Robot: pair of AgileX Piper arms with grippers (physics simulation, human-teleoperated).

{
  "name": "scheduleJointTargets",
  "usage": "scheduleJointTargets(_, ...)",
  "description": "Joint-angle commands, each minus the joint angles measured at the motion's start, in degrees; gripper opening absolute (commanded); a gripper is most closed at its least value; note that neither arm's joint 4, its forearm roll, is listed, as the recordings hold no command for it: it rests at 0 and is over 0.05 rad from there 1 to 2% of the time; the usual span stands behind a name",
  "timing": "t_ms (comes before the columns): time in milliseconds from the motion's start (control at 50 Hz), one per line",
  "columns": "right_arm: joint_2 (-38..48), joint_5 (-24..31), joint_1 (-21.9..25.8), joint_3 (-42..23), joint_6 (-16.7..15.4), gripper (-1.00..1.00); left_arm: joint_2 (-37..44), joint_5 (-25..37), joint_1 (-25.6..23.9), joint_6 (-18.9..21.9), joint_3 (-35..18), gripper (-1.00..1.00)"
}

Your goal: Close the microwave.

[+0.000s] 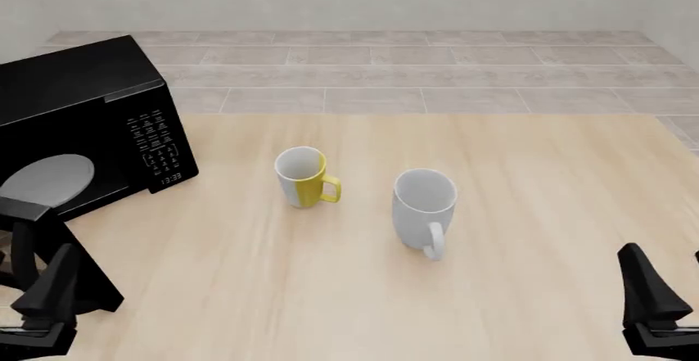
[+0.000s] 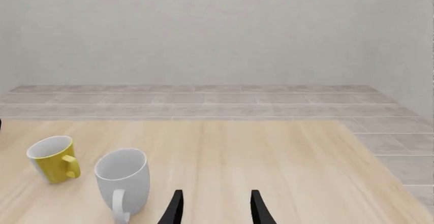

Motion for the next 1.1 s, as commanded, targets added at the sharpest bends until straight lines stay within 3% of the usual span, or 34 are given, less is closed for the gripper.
scheduleJointTargets(20,0.24,0.41,-0.51,-1.26,-0.49,1.00,0.82,0.08,0.71,-1.53,-0.10,1.00)
scheduleJointTargets(240,-0.01,0.07,-0.26,-0.59,-0.19,1.00,8.40,-5.36,2.65,-2.69,0.01,1.00)
scheduleJointTargets(320,-0.02,0.21,-0.10,-0.77,-0.11,1.00,14.07,-10.05,3.83,-3.17,0.04,1.00)
scheduleJointTargets(360,-0.03,0.32,0.01,-1.08,-0.27,1.00,23.62,-16.11,2.81,-5.94,0.05,1.00)
scheduleJointTargets(440,0.06,0.10,0.21,-1.57,-0.10,1.00,29.77,-21.85,3.86,-4.92,0.04,1.00)
scheduleJointTargets(540,0.07,-0.08,0.42,-1.44,-0.09,1.00,34.03,-25.26,5.72,-3.17,0.03,1.00)
scheduleJointTargets(840,0.14,-0.14,1.38,-1.78,0.36,1.00,50.48,-38.69,7.74,-4.56,0.04,1.00)
scheduleJointTargets(940,0.10,-0.29,1.58,-1.73,0.68,1.00,59.28,-46.03,7.98,-4.63,-0.60,1.00)
scheduleJointTargets(1100,0.16,-0.38,1.61,-1.57,0.75,1.00,60.00,-44.39,8.60,-4.55,-3.30,1.00)
